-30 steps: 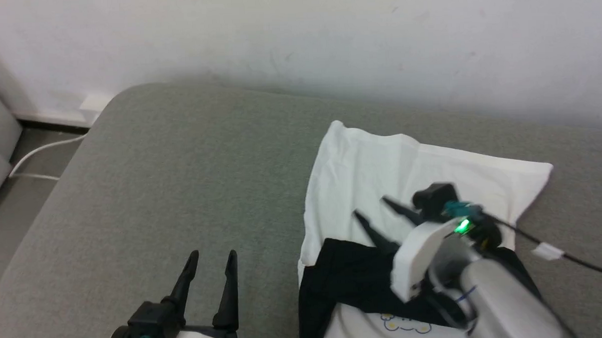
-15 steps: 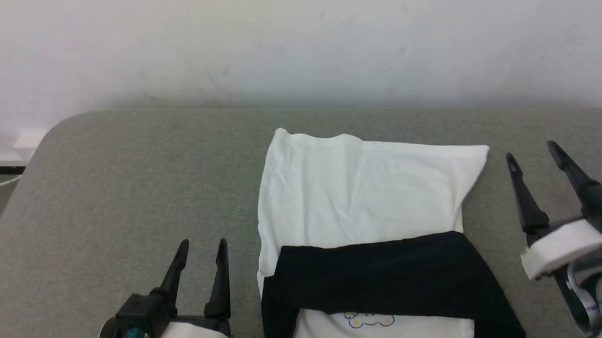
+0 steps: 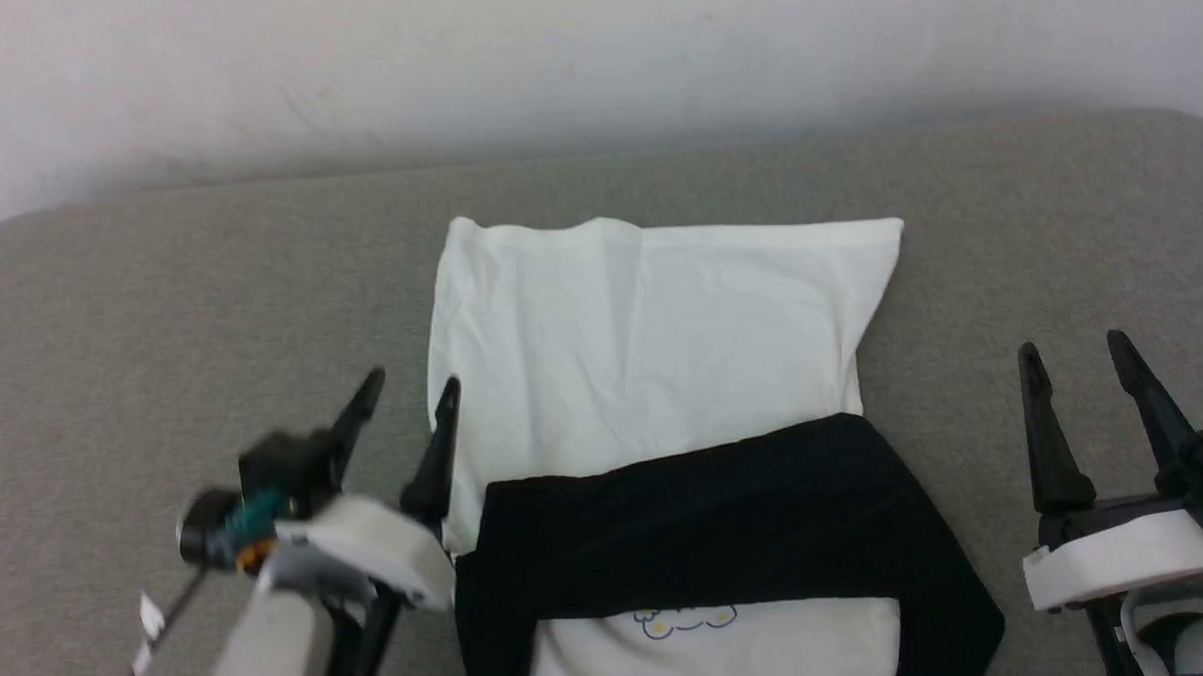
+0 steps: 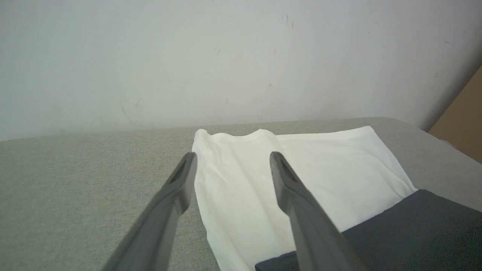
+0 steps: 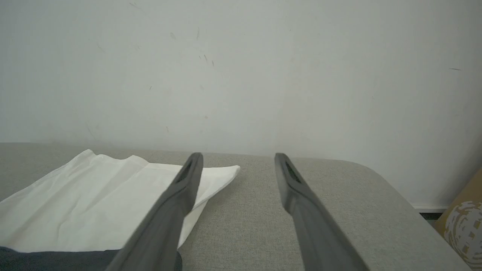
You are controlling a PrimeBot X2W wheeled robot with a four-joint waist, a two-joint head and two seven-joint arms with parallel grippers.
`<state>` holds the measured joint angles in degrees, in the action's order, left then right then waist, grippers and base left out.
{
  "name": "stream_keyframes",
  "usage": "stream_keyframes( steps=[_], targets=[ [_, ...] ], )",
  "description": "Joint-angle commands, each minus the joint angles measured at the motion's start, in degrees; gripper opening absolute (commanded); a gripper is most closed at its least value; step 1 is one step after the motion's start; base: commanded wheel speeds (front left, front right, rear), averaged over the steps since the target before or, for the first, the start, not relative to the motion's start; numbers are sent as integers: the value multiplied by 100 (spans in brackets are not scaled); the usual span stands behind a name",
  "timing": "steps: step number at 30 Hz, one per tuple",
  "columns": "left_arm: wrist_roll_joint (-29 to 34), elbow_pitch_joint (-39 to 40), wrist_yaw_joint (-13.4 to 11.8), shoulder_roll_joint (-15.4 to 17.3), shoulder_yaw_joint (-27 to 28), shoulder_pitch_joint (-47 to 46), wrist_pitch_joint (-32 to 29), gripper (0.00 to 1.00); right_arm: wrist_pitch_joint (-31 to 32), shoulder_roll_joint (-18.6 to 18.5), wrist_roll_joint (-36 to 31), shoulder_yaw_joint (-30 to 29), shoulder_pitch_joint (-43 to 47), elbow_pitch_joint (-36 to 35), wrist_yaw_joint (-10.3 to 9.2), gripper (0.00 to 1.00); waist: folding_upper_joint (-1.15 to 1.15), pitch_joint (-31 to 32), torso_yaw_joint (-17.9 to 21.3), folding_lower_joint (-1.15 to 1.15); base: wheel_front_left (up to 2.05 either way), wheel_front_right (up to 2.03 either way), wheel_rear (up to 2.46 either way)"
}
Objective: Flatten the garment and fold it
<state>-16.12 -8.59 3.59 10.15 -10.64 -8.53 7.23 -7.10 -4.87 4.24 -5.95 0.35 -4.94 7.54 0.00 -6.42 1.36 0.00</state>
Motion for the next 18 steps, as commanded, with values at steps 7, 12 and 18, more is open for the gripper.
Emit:
stream_keyframes(
  steps=[7,12,18],
  targets=[
    [-172,-531,329,852,-232,-2012,-1895,100,-29,117,40,205,-170,-236,-5,100,0,-1107,871,0,0,0,0],
    [-778,-1144,385,1396,-686,-3394,-3248,100,-158,160,111,316,-345,-135,-5,100,0,-1554,1196,0,0,0,0],
    [-1370,-1857,388,2028,-1178,-4446,-4536,100,-351,190,205,496,-524,114,-5,100,0,-1933,1552,0,0,0,0]
  ],
)
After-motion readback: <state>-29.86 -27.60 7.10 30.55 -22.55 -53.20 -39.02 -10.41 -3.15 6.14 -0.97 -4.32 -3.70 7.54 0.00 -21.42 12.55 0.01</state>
